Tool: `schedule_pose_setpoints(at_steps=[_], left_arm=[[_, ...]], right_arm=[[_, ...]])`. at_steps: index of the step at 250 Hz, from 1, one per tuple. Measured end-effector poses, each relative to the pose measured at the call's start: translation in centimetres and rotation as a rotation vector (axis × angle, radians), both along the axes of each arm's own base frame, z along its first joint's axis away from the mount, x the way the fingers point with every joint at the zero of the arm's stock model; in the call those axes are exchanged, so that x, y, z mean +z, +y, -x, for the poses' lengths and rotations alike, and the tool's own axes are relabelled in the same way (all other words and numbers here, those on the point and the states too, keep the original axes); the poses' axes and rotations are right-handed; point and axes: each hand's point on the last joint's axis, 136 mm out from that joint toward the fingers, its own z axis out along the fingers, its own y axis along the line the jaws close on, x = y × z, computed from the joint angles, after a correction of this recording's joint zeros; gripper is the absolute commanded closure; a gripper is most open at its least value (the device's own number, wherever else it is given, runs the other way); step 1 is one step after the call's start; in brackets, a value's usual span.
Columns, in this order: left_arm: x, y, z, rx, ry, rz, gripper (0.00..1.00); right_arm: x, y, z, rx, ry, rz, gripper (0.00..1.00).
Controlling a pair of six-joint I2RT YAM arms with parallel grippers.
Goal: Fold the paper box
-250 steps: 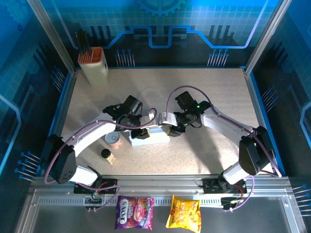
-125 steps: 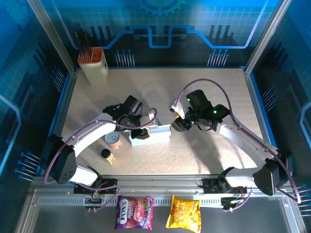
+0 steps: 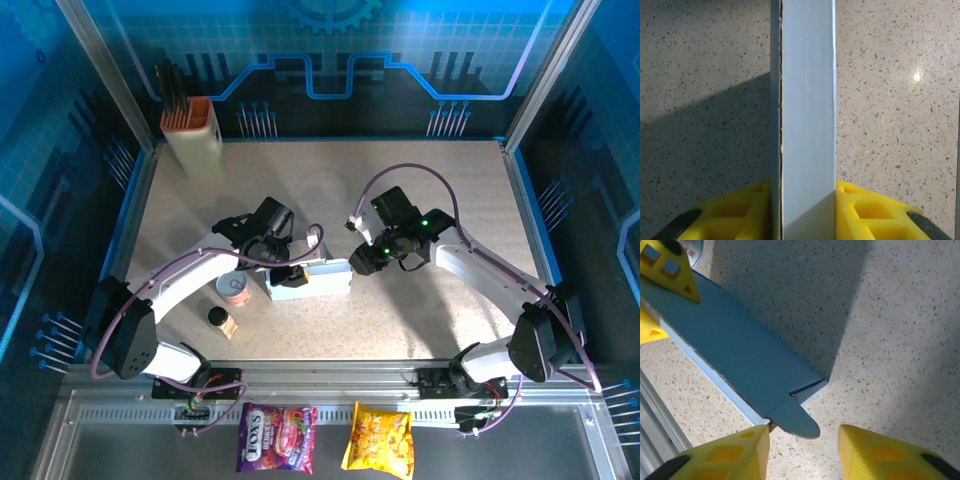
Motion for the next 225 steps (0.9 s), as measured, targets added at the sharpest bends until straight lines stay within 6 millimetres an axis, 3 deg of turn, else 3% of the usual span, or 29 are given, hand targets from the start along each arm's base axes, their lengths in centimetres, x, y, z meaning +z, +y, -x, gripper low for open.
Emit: schedule_pose_setpoints(at_steps=[122, 225], left_arm=[[0.0, 0.0, -0.1, -0.001, -0.01, -0.003, 0.66], [0.0, -0.1, -0.2, -0.002, -0.014, -0.003, 0.66]], right_arm=[[0.9, 1.2, 0.4, -0.037, 0.026, -0.032, 0.79], [0.7, 1.3, 0.6, -0.143, 0.045, -0.003, 0.77]])
